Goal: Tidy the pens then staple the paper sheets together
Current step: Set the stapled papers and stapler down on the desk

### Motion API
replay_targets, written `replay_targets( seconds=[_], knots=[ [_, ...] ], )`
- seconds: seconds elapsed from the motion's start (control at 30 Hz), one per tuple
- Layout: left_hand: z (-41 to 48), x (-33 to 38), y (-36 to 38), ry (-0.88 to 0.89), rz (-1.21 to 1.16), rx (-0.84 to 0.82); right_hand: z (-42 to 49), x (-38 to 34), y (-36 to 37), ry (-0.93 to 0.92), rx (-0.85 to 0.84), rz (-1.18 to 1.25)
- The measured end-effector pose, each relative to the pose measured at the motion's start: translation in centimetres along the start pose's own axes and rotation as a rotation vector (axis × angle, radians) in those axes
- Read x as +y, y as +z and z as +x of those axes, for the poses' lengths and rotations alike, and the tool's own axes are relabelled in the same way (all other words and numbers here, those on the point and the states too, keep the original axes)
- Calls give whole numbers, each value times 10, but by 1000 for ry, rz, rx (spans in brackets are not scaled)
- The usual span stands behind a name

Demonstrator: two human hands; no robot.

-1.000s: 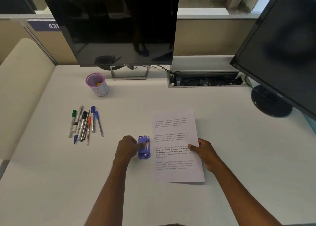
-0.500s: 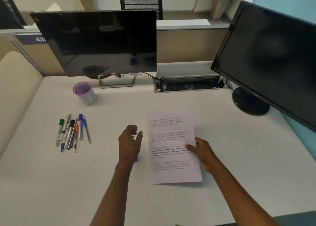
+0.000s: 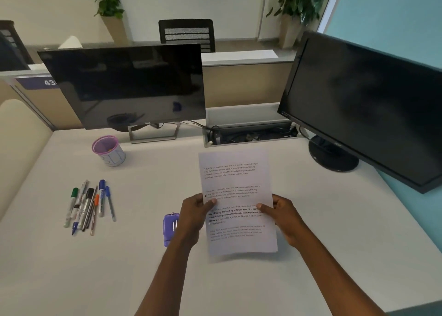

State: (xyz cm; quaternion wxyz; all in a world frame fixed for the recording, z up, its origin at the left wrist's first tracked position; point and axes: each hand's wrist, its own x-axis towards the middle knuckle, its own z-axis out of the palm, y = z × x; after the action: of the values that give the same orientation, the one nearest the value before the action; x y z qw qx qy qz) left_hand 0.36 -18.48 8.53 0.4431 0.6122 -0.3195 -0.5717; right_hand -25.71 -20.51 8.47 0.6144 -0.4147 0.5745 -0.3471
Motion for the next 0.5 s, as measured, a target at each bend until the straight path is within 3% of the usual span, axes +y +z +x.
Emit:
replay_targets(
  seconds=[0.3, 0.5],
  knots=[
    [-3, 32, 6, 279, 32, -63, -6, -33, 14, -189, 125, 47],
    [-4, 30, 0, 297, -25, -94, -6, -27, 20, -259, 167, 35]
  ],
)
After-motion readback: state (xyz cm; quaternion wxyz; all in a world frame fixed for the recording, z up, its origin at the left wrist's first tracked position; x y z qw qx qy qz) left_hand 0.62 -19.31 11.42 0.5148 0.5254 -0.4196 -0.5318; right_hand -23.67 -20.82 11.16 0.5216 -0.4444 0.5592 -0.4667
